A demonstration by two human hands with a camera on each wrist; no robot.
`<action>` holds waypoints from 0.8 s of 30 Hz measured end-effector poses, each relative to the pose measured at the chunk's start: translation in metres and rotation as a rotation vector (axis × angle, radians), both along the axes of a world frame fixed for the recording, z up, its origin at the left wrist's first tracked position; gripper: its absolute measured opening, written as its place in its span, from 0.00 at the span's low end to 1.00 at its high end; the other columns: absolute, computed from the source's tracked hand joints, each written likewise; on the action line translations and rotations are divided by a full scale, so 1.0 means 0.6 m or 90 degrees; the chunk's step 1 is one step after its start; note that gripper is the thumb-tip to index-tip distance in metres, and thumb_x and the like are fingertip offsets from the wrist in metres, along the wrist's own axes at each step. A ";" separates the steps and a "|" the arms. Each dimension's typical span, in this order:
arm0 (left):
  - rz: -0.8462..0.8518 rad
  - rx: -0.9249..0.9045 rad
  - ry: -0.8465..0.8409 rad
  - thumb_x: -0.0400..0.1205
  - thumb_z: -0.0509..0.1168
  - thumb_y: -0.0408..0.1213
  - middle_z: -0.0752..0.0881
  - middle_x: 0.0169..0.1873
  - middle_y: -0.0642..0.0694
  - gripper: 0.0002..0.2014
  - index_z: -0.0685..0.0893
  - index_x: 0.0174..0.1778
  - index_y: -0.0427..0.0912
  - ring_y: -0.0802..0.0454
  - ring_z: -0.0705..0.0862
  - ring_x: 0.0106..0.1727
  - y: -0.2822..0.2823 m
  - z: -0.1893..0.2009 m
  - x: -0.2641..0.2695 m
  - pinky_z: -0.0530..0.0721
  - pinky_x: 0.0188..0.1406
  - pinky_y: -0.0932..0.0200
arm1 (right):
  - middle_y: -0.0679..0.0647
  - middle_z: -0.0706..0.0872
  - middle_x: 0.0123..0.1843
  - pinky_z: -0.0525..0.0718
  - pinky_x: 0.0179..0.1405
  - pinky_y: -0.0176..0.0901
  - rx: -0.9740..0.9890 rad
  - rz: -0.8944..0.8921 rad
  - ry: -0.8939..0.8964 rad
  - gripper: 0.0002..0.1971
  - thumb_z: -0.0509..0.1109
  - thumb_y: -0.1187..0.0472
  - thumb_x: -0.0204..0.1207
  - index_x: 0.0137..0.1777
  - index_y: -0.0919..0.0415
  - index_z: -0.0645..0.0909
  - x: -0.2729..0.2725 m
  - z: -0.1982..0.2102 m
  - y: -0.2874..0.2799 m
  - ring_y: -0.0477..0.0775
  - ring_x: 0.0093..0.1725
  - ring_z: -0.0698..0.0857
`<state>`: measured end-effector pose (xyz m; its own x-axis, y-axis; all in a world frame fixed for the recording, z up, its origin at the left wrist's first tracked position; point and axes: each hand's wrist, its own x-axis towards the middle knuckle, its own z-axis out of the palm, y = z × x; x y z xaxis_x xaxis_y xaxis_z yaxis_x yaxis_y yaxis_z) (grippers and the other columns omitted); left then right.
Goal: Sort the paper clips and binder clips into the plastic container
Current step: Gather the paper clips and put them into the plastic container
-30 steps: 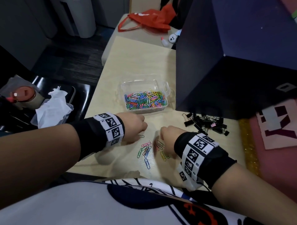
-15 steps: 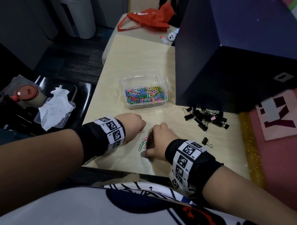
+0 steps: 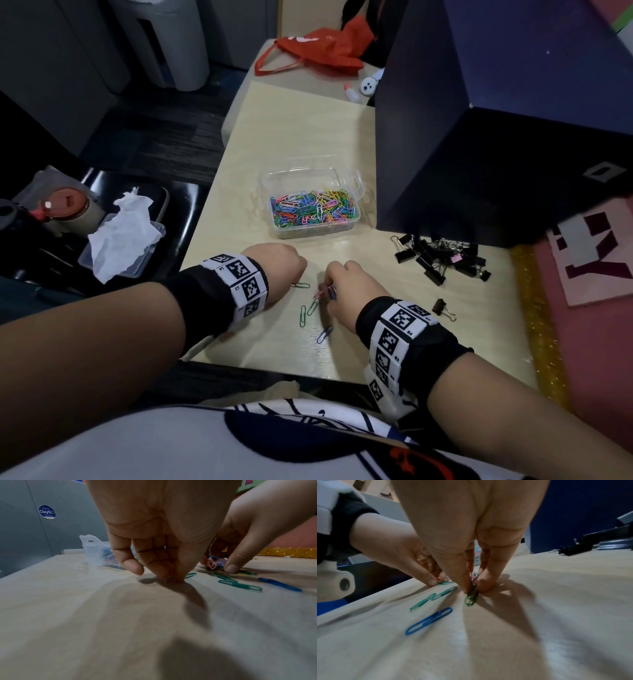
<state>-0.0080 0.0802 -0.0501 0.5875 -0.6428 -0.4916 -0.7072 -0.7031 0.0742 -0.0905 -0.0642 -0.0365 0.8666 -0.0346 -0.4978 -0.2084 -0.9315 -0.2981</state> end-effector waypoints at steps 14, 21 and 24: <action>0.019 -0.186 -0.029 0.80 0.61 0.37 0.84 0.52 0.48 0.08 0.83 0.52 0.48 0.46 0.82 0.54 -0.016 0.062 0.051 0.79 0.52 0.55 | 0.52 0.81 0.47 0.73 0.43 0.40 0.016 -0.095 -0.047 0.10 0.71 0.63 0.72 0.51 0.55 0.75 0.084 0.035 -0.040 0.56 0.48 0.80; 0.135 -0.300 -0.097 0.82 0.64 0.41 0.85 0.52 0.46 0.10 0.85 0.57 0.48 0.44 0.83 0.56 -0.015 0.089 0.108 0.77 0.55 0.54 | 0.53 0.85 0.51 0.80 0.50 0.42 0.088 -0.138 -0.199 0.14 0.72 0.61 0.71 0.56 0.52 0.77 0.151 0.074 -0.039 0.56 0.53 0.83; 0.146 -0.315 -0.104 0.81 0.64 0.41 0.84 0.53 0.47 0.11 0.85 0.58 0.48 0.45 0.83 0.56 -0.010 0.087 0.111 0.79 0.55 0.54 | 0.54 0.82 0.60 0.77 0.56 0.43 0.024 -0.096 -0.162 0.20 0.73 0.56 0.73 0.64 0.52 0.75 0.152 0.075 -0.047 0.57 0.59 0.81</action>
